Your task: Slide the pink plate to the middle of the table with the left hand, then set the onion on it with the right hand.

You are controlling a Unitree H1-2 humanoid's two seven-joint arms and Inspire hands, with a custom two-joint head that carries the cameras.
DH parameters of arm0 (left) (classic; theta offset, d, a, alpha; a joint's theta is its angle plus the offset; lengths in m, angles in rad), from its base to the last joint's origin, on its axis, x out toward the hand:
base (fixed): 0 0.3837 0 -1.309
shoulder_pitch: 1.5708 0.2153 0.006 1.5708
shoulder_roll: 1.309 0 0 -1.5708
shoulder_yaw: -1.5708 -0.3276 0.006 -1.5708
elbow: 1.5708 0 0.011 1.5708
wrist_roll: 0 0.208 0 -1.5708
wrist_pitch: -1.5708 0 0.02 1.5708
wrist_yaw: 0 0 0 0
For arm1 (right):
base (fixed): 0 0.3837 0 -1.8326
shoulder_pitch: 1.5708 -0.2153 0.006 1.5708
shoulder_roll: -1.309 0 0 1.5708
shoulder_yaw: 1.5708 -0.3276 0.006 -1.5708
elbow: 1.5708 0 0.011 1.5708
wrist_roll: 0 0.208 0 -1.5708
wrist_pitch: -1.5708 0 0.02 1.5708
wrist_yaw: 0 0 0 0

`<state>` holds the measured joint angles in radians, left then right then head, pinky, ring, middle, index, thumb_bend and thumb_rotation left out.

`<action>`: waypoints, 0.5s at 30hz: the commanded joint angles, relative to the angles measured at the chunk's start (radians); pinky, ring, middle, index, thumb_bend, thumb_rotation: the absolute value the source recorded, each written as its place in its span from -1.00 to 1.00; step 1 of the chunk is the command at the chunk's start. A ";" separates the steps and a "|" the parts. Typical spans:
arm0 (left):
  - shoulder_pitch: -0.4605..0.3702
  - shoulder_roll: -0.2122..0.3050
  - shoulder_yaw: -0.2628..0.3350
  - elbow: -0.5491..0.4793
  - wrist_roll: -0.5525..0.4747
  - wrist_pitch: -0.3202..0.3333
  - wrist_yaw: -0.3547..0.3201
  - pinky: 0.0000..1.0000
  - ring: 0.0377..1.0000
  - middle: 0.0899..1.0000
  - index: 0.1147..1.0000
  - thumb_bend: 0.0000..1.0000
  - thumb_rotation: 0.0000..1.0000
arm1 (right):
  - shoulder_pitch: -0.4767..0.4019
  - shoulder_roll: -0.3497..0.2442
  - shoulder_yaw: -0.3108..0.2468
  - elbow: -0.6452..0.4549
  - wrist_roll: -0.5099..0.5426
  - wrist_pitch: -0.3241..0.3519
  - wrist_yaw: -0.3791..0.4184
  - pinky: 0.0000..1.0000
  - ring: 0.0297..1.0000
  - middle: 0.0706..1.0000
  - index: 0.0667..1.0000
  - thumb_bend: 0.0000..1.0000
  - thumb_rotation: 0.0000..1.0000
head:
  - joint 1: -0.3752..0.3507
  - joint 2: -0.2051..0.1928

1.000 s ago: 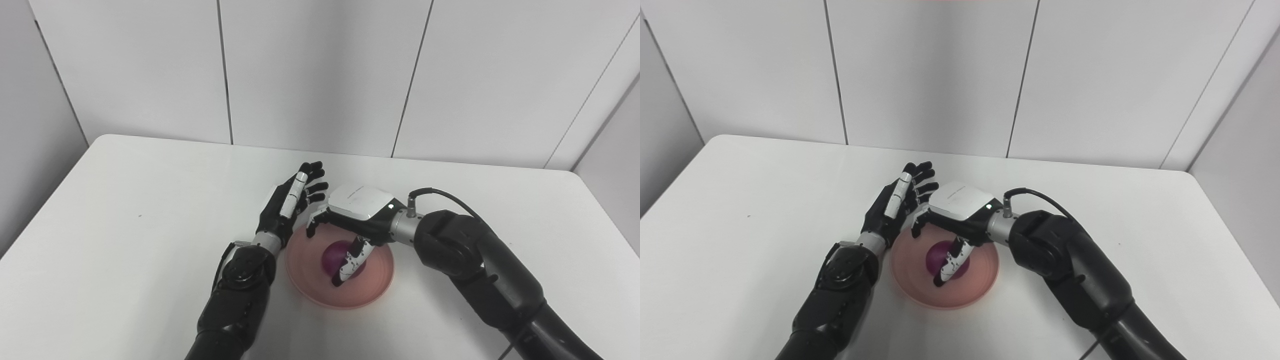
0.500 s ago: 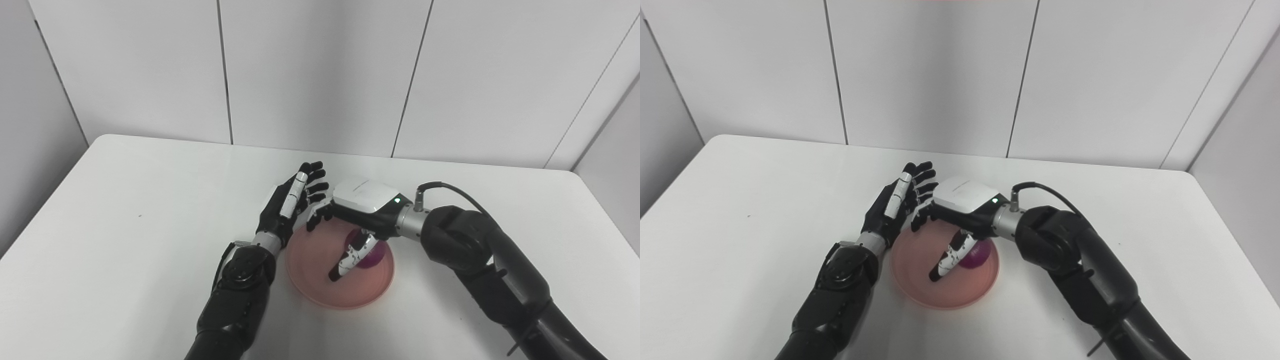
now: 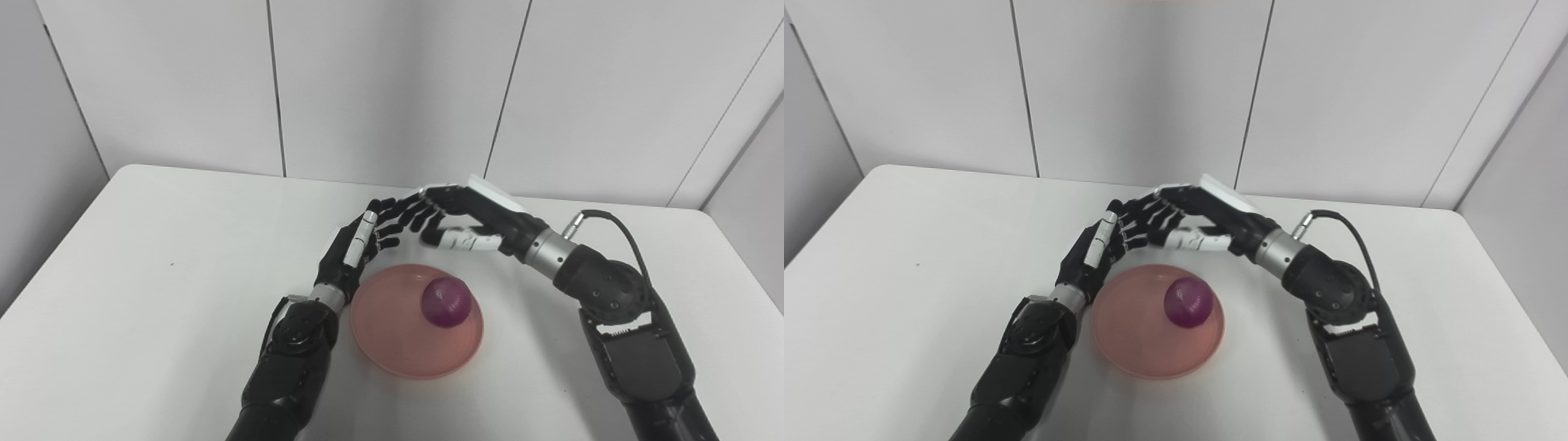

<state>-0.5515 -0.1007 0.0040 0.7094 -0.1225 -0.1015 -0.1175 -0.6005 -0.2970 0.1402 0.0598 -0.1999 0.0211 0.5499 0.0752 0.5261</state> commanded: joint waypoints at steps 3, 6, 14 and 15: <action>0.104 0.005 0.002 0.096 0.007 0.120 0.017 0.54 0.60 0.70 0.58 0.30 0.77 | -0.020 0.041 -0.096 -0.011 0.105 0.062 -0.098 0.08 0.18 0.25 0.37 1.00 1.00 | -0.003 0.000; 0.109 0.005 0.000 0.084 0.011 0.123 0.017 0.53 0.59 0.70 0.58 0.29 0.78 | 0.007 0.099 -0.174 0.009 0.199 0.153 -0.156 0.42 0.49 0.51 0.59 1.00 1.00 | -0.006 0.002; 0.117 0.006 0.001 0.065 0.008 0.135 0.015 0.53 0.58 0.70 0.59 0.29 0.75 | 0.047 0.166 -0.234 0.098 0.319 0.204 -0.226 0.92 0.85 0.83 0.87 1.00 1.00 | -0.009 0.004; 0.118 0.006 0.000 0.066 0.008 0.135 0.014 0.54 0.58 0.70 0.59 0.29 0.75 | 0.053 0.171 -0.237 0.112 0.330 0.203 -0.230 0.97 0.88 0.85 0.87 1.00 1.00 | -0.009 0.004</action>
<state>-0.5427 -0.1009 0.0061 0.6904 -0.1229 -0.1015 -0.1175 -0.5090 -0.1269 -0.0807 0.1846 0.0972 0.2229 0.3362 0.0660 0.5292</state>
